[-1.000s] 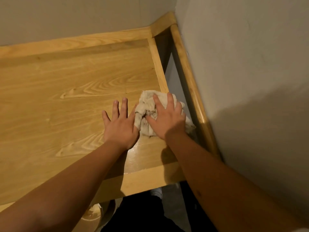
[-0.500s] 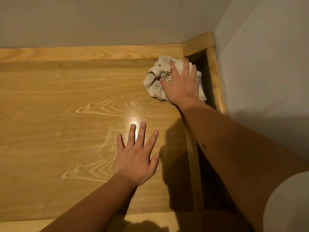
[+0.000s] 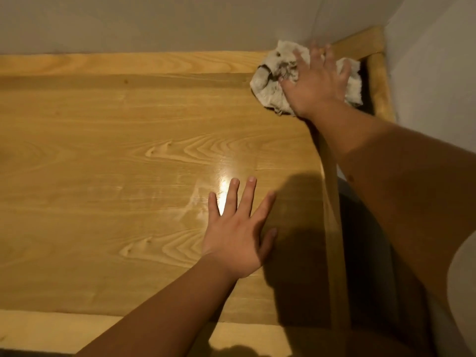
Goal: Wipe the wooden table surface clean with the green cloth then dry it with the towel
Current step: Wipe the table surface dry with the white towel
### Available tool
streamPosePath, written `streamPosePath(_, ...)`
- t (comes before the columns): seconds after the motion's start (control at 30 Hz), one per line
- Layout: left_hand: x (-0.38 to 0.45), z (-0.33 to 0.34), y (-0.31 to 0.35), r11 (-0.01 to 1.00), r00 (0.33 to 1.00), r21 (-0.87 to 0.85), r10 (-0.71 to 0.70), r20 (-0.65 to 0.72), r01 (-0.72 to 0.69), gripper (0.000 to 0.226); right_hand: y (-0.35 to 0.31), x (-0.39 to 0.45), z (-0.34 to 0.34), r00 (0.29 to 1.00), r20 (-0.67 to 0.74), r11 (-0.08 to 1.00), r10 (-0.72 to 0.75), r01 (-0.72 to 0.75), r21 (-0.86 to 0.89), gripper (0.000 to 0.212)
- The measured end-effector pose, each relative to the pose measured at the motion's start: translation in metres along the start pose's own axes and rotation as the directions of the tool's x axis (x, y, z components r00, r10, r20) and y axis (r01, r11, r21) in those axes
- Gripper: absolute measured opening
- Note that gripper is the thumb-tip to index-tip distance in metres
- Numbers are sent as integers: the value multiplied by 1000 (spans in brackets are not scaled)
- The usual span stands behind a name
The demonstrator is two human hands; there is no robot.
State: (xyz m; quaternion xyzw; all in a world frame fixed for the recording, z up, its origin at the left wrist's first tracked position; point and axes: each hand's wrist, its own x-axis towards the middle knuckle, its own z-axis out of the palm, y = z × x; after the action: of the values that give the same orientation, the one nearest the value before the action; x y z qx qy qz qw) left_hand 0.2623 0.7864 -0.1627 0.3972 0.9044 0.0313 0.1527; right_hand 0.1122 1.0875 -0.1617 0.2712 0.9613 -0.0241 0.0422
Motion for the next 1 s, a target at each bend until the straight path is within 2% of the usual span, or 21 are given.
streamPosePath(0.17,0,1,-1,1000,1000,-21,2,7,-2,67,-5,-30,-3,999,29,999,-41,40,36,77)
streamPosePath(0.33,0,-3,-1,1000,999,-16,5,33,-4,70,-14,-110,-1,996,64,998,-60,58,32,73)
streamPosePath(0.37,-1,-7,-1,998,1000,-63,1,12,-1,71,-18,-128,-1,995,76,997,-72,70,27,72)
streamPosePath(0.43,-11,-20,-1,939,994,-345,-52,-101,14,64,-26,-168,0,991,103,996,-88,86,25,70)
streamPosePath(0.5,-30,-30,-7,749,964,-662,-170,-205,-9,54,-35,-211,2,988,118,994,-100,95,48,68)
streamPosePath(0.53,-42,-32,-11,665,950,-747,-235,-205,4,52,-41,-232,5,986,128,993,-109,101,67,67)
streamPosePath(0.57,-57,-34,-16,624,943,-780,-281,-178,38,53,-48,-256,6,983,136,991,-120,110,79,67)
streamPosePath(0.67,-108,-33,-31,671,955,-719,-295,-35,181,63,-73,-327,7,970,182,983,-160,140,118,68)
streamPosePath(0.73,-140,-29,-39,723,965,-658,-263,23,212,66,-91,-371,8,962,216,981,-165,138,134,69)
streamPosePath(0.83,-173,-28,-47,758,955,-591,-283,85,277,60,-108,-416,3,927,323,980,-190,159,122,77)
streamPosePath(0.9,-187,-28,-53,753,938,-566,-323,127,336,53,-105,-431,-5,888,378,963,-263,219,156,83)
streamPosePath(1.0,-195,-32,-60,772,929,-527,-351,114,356,45,-77,-443,-22,879,336,935,-337,271,230,80)
